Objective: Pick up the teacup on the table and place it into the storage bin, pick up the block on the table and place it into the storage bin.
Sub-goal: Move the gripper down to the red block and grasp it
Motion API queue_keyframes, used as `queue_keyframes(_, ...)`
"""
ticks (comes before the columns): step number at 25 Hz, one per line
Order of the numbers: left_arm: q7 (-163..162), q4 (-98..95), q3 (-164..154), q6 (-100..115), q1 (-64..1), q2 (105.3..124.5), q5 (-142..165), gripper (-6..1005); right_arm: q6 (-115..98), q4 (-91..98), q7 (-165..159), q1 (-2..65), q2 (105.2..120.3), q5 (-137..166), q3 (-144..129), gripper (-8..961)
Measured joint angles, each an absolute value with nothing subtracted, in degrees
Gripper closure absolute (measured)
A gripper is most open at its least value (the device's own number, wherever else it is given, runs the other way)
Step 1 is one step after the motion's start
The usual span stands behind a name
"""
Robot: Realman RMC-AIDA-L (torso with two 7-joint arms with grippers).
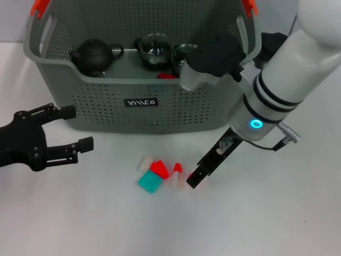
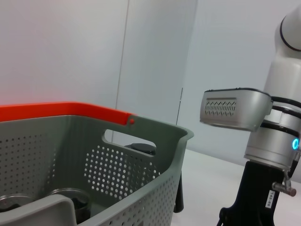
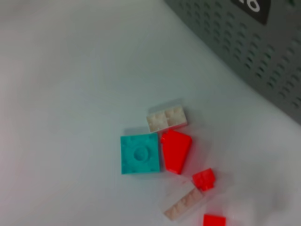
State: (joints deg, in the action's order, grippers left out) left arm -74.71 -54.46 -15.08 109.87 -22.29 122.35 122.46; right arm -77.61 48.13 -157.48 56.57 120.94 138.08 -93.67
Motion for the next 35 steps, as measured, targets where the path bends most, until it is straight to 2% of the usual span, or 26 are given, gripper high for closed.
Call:
queue_keyframes(15, -73.8, -53.9, -14.7, 109.9, -21.9, 122.34, 122.5, 112, -70.8, 44.7, -159.9, 59.1, 121.23, 137.4, -102.3, 104)
queue_keyframes(26, -73.6, -53.9, -14.6, 109.9, -21.9, 122.34, 122.5, 112, -68.9, 43.2, -159.9, 59.2, 121.23, 135.0, -104.8, 325)
queue_keyframes(35, -73.6, -53.6, -14.6, 109.9, -21.9, 122.34, 122.6, 112, -67.9, 42.3, -159.9, 59.4, 121.34, 134.4, -105.1, 334)
